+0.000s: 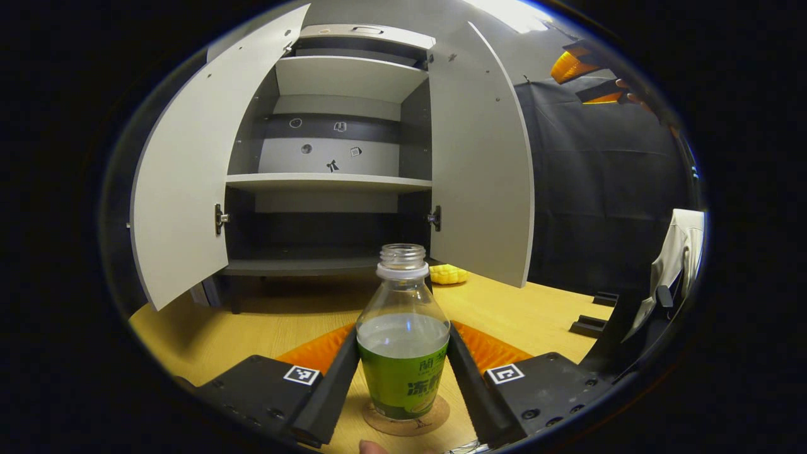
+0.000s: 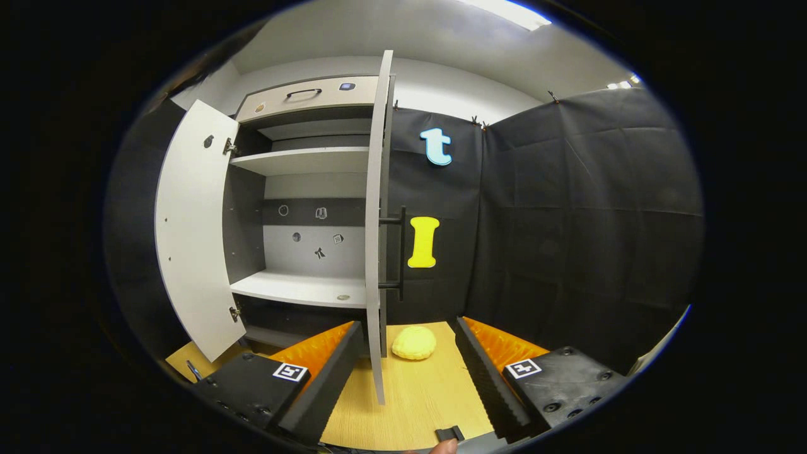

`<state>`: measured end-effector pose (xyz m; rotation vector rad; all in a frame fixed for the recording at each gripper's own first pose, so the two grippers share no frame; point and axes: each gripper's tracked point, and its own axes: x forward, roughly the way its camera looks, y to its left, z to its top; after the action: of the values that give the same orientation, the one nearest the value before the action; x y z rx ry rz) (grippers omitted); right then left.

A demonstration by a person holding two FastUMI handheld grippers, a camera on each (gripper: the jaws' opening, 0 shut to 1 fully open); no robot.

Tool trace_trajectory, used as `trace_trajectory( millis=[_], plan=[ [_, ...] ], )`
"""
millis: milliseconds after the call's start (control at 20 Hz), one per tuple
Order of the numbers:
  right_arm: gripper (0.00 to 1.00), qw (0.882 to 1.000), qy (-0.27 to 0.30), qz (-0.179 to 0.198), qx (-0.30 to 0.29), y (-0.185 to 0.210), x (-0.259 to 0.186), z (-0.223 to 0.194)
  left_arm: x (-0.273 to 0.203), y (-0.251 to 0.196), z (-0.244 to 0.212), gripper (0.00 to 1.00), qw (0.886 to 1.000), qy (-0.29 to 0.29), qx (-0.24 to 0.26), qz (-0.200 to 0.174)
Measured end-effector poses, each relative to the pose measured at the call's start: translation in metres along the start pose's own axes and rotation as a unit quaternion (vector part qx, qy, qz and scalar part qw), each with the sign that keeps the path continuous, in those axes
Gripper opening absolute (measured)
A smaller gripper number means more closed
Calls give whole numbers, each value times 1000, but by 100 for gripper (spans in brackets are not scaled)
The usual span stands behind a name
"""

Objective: Grasp the bottle in the cabinet with the left hand and place it on the coaster, then close the right door with the right hand and the left door with the left hand.

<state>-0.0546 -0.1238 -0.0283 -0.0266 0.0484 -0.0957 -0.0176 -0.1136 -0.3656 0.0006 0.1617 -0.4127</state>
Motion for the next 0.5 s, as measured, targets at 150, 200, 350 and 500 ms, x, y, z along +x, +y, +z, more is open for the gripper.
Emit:
trace_trajectory(
  millis=[150, 200, 350, 500],
  plan=[
    [98, 1000, 2, -2, 1, 2, 3, -1, -3, 0, -6, 97, 1000, 17, -3, -1],
    [98, 1000, 3, -1, 4, 1, 4, -3, -5, 0, -4, 98, 1000, 15, 1, -2],
    [98, 1000, 6, 3, 14, 0, 9, -4, -17, -4, -8, 98, 1000, 26, 11, -9],
    [98, 1000, 8, -6, 26, -16, 25, -3, -36, 2, -4, 97, 999, 38, 26, -1]
  ],
)
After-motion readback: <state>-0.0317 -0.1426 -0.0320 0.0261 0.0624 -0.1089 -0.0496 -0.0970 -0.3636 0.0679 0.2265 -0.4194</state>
